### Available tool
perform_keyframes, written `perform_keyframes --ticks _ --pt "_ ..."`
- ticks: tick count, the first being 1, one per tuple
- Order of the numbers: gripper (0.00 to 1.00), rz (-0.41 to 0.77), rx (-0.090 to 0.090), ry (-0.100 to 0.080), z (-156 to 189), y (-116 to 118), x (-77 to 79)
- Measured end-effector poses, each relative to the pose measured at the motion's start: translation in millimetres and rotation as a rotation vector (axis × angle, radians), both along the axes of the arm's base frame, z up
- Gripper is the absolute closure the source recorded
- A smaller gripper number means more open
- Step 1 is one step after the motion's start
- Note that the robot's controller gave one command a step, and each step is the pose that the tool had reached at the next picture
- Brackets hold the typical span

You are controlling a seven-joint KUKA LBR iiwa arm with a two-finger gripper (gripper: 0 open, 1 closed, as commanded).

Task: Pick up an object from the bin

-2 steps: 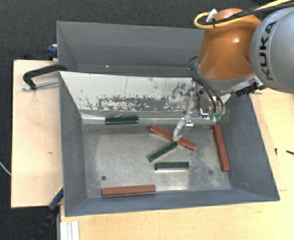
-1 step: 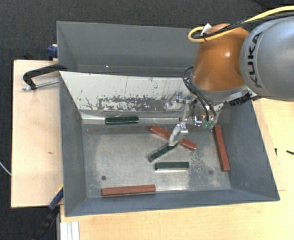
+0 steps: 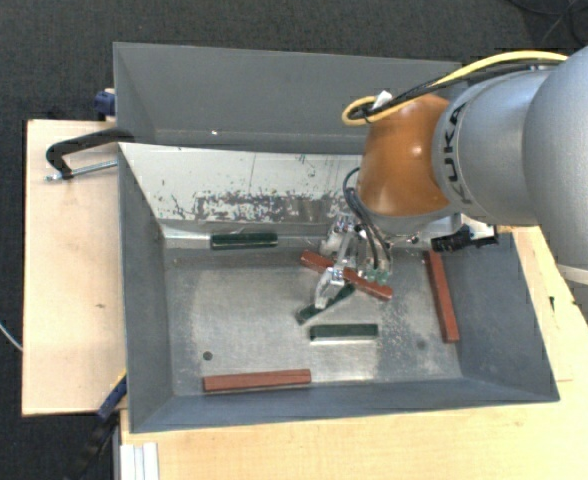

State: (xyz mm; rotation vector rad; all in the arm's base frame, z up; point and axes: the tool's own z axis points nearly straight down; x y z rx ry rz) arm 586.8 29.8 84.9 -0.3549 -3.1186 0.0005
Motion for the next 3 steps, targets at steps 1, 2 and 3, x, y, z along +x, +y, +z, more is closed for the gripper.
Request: perform_keyframes --ticks 1,2,3 --pt "1.0 0.0 0.0 0.0 0 0 0.0" --pt "1.0 0.009 0.001 -0.006 35 6 -3.4" --pt "0.0 -0.016 0.001 -0.009 69 -1 6.7"
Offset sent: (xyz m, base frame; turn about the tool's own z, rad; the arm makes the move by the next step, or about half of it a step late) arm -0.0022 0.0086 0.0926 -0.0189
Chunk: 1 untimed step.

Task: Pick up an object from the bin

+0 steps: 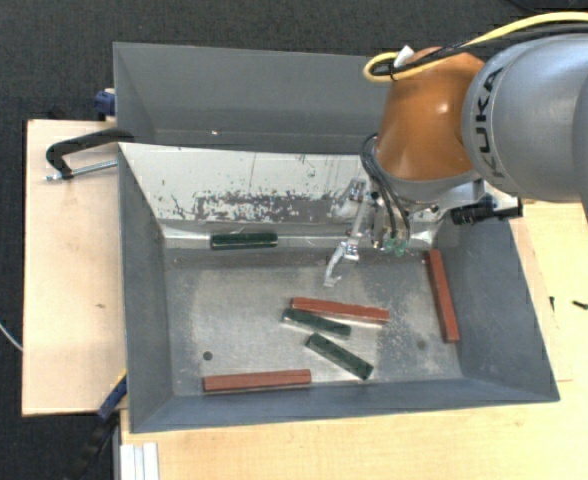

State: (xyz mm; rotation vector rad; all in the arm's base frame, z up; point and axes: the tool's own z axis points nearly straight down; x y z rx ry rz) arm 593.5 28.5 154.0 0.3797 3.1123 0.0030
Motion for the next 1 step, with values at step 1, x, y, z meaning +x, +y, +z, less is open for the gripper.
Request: perform_keyframes --ticks 1 --pt "0.0 0.0 0.0 0.0 0.0 0.1 0.0"
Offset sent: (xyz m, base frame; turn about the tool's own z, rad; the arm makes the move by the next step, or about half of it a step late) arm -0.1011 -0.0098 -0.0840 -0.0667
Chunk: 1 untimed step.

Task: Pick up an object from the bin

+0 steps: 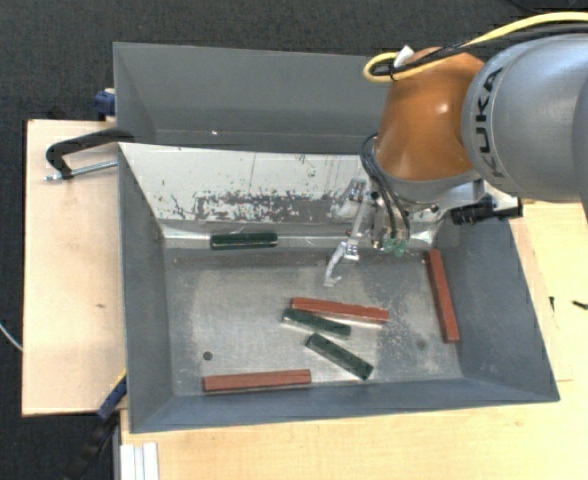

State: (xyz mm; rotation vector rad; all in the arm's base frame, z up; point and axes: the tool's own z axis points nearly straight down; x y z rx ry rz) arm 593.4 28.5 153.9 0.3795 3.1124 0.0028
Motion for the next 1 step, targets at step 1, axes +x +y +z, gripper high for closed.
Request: perform_keyframes --ticks 1 --pt "1.0 0.065 0.004 -0.019 -69.1 -7.7 -90.5"
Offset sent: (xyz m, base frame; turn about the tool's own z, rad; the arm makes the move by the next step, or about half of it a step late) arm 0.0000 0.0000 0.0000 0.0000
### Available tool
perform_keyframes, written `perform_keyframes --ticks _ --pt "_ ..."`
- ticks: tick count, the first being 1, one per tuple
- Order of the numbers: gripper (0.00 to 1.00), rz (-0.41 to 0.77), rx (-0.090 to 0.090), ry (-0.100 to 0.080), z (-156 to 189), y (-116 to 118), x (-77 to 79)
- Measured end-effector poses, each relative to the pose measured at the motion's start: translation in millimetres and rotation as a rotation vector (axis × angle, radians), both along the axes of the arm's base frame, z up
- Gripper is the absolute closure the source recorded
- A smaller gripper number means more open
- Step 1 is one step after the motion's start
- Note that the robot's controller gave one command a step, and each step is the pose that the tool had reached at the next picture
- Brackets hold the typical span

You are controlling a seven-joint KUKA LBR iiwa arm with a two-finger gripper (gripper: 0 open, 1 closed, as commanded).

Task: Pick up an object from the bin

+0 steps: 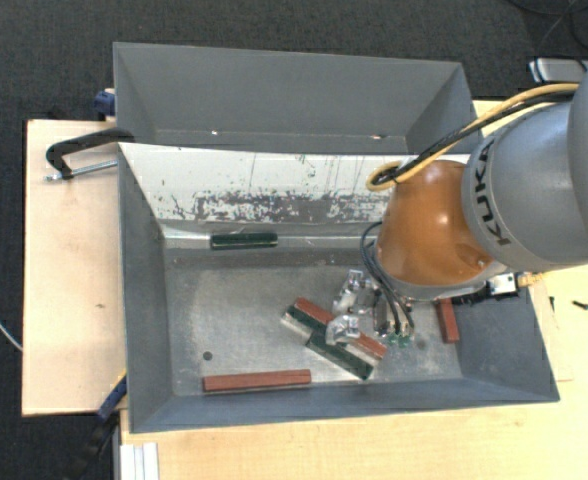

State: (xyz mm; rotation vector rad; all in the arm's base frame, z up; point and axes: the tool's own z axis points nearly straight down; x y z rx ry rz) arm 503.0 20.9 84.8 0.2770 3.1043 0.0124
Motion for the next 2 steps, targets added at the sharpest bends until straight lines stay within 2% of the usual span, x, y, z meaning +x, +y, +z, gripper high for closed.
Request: perform_keyframes --ticks 1,2 --pt "1.0 0.0 0.0 0.0 0 0 0.0" --pt "1.0 0.068 -0.005 0.018 138 36 27.6"
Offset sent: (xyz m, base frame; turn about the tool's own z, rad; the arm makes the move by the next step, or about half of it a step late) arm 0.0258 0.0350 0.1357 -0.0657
